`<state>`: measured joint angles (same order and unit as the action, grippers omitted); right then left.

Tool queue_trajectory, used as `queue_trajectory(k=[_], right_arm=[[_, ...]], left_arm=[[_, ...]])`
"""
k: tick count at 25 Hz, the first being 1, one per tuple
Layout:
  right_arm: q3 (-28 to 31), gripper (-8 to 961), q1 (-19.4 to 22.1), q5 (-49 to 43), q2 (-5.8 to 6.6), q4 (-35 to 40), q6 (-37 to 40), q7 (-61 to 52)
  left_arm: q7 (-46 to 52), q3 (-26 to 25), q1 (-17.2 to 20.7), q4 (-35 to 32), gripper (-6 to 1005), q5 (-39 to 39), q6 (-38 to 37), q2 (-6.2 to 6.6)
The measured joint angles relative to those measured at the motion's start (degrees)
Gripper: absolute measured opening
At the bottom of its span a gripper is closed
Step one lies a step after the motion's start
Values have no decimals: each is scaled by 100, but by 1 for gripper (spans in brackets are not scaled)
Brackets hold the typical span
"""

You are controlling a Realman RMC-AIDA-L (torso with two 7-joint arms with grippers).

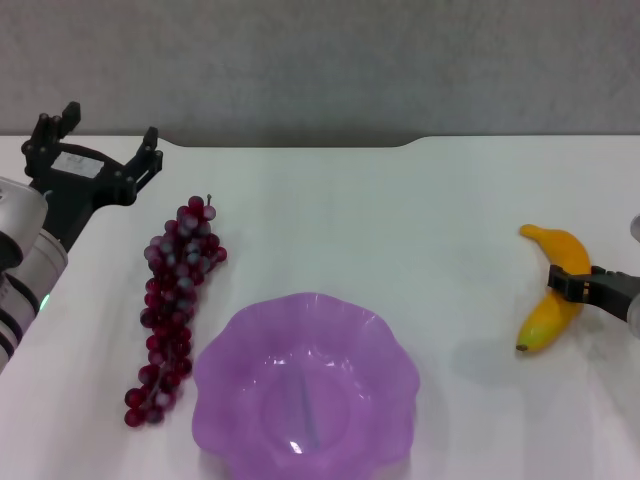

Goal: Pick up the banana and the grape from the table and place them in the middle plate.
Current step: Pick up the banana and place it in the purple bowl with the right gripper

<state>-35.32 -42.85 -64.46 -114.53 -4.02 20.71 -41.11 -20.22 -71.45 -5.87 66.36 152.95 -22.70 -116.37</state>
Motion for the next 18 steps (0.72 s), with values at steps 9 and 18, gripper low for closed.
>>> queue_trajectory(k=[9, 18], right_arm=[[-21, 603, -12, -12, 0, 101, -75, -3], [-28, 596, -194, -67, 8, 221, -250, 42]], left_arm=[[0, 0, 26, -2, 884, 11, -43, 0], [0, 0, 26, -46, 884, -8, -42, 8]])
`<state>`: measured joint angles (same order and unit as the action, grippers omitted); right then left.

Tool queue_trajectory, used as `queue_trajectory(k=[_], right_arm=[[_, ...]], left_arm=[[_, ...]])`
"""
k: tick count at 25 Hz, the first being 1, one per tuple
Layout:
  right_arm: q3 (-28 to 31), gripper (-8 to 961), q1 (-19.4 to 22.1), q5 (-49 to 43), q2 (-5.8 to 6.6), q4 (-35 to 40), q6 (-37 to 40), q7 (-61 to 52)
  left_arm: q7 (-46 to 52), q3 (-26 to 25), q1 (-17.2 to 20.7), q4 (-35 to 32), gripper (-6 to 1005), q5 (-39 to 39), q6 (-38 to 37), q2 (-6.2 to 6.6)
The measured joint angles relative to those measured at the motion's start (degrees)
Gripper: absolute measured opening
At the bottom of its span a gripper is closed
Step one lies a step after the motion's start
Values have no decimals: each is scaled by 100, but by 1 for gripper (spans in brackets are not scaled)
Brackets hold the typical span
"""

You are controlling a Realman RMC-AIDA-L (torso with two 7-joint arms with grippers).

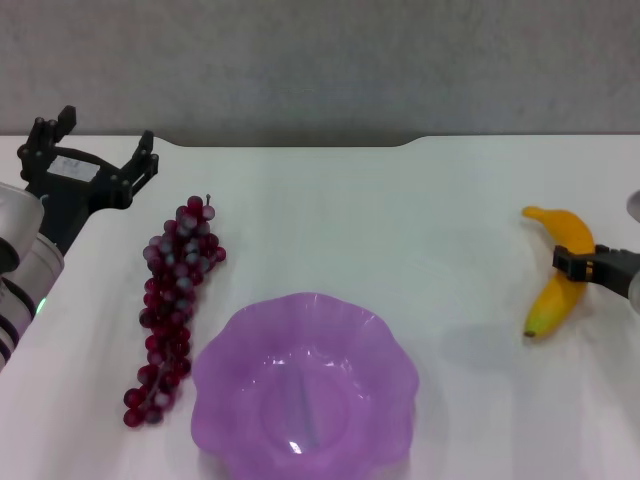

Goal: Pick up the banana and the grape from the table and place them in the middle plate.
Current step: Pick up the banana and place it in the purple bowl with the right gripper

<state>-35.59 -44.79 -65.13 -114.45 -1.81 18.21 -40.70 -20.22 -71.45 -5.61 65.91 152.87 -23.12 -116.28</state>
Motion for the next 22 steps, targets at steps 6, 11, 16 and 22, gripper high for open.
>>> queue_trajectory(k=[6, 11, 16, 22], right_arm=[[-22, 582, -221, -140, -19, -28, 3, 1], [-35, 581, -384, -174, -55, -58, 65, 2], [-17, 580, -450, -176, -58, -53, 151, 5], [-51, 579, -636, -177, -66, -259, 471, 17]], left_arm=[[0, 0, 0, -13, 884, 0, 1, 1], [0, 0, 1, -21, 884, -2, 8, 1], [0, -21, 11, -62, 883, -4, 17, 1], [0, -33, 22, -152, 883, 7, 15, 6]])
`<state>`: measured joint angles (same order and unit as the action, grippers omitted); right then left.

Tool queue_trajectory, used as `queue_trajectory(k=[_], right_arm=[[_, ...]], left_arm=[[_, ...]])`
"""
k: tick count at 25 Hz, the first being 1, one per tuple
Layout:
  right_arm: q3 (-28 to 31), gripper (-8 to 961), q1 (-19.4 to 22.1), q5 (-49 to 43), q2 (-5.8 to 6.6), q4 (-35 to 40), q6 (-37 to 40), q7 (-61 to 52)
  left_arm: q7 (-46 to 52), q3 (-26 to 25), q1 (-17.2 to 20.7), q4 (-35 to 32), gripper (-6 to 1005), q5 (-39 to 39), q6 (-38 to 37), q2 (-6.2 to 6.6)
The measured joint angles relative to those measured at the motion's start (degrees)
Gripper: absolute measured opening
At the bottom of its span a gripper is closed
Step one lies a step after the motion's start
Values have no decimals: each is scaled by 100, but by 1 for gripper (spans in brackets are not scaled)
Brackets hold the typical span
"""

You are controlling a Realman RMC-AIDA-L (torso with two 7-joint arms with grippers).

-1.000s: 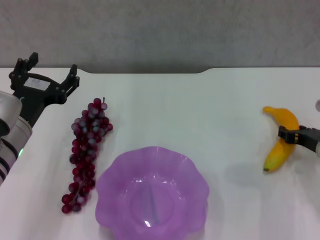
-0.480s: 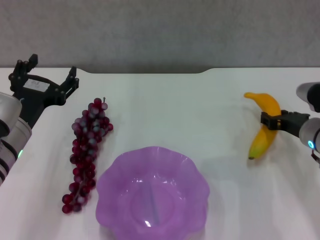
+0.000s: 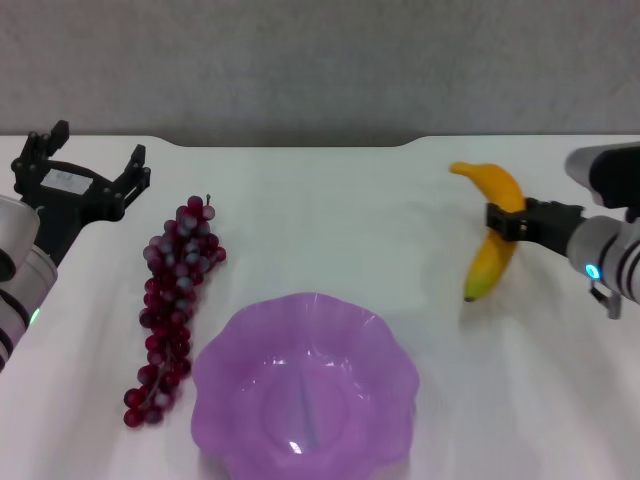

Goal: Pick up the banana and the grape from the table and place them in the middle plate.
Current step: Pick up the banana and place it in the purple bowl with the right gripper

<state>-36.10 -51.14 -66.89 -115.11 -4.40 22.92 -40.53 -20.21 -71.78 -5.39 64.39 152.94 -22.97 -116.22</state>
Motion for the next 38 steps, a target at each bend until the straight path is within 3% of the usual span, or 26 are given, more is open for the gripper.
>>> queue_trajectory(k=[13, 19, 28, 38], right_arm=[[-18, 579, -76, -123, 6, -547, 1715, 8], [32, 577, -131, -616, -9, -932, 2224, 25], [507, 575, -449, -1361, -34, -1703, 2446, 524], [863, 574, -467, -1572, -29, -2294, 2225, 1437]], left_arm=[[0, -20, -63, -105, 883, -9, -11, 3], [0, -21, -116, -121, 883, -15, -16, 1], [4, 7, -216, -164, 882, -20, -15, -6], [0, 10, -232, -172, 882, -19, -14, -6]])
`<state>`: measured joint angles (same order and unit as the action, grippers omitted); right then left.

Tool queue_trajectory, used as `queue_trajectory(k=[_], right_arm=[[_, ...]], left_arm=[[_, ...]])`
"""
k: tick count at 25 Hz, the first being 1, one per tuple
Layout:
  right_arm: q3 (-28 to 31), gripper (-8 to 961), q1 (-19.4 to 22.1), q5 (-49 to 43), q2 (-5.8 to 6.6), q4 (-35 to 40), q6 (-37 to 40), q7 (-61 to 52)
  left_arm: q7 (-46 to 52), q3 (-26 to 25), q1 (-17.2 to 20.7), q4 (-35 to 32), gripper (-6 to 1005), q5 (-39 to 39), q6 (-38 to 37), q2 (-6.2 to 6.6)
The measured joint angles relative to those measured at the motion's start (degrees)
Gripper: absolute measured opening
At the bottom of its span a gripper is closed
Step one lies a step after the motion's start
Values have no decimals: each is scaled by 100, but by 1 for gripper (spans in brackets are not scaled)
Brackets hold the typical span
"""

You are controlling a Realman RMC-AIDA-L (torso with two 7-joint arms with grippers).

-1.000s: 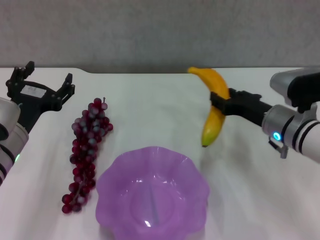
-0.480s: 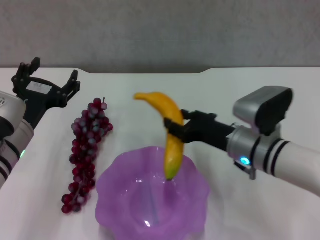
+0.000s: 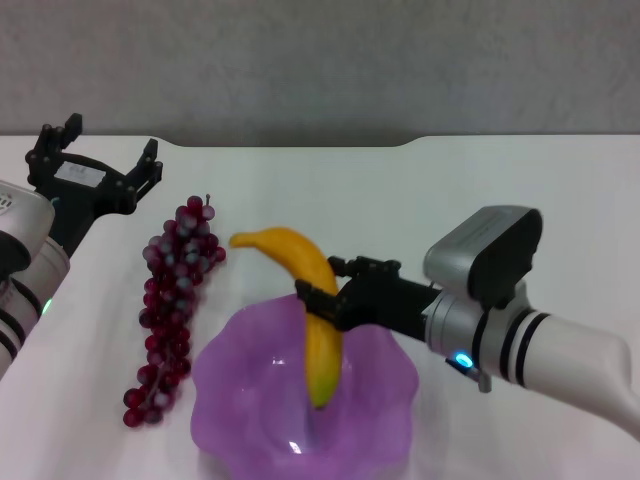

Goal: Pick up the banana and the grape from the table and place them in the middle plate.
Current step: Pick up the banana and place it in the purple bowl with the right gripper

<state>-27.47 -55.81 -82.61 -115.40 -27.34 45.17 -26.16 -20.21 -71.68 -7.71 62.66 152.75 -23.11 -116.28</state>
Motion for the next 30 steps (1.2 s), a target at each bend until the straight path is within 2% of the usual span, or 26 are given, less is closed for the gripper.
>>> queue_trajectory(k=[10, 15, 30], right_arm=[[300, 573, -171, -750, 35, -531, -326, 337], [511, 571, -165, -909, 53, -821, -440, 888], [1686, 566, 468, -877, 107, -1458, -751, 3430]], left_arm=[[0, -5, 6, 0, 882, 40, -2, 6], [-4, -14, 23, 0, 881, 55, -5, 16], [-9, -47, 20, 1, 881, 53, -10, 19]])
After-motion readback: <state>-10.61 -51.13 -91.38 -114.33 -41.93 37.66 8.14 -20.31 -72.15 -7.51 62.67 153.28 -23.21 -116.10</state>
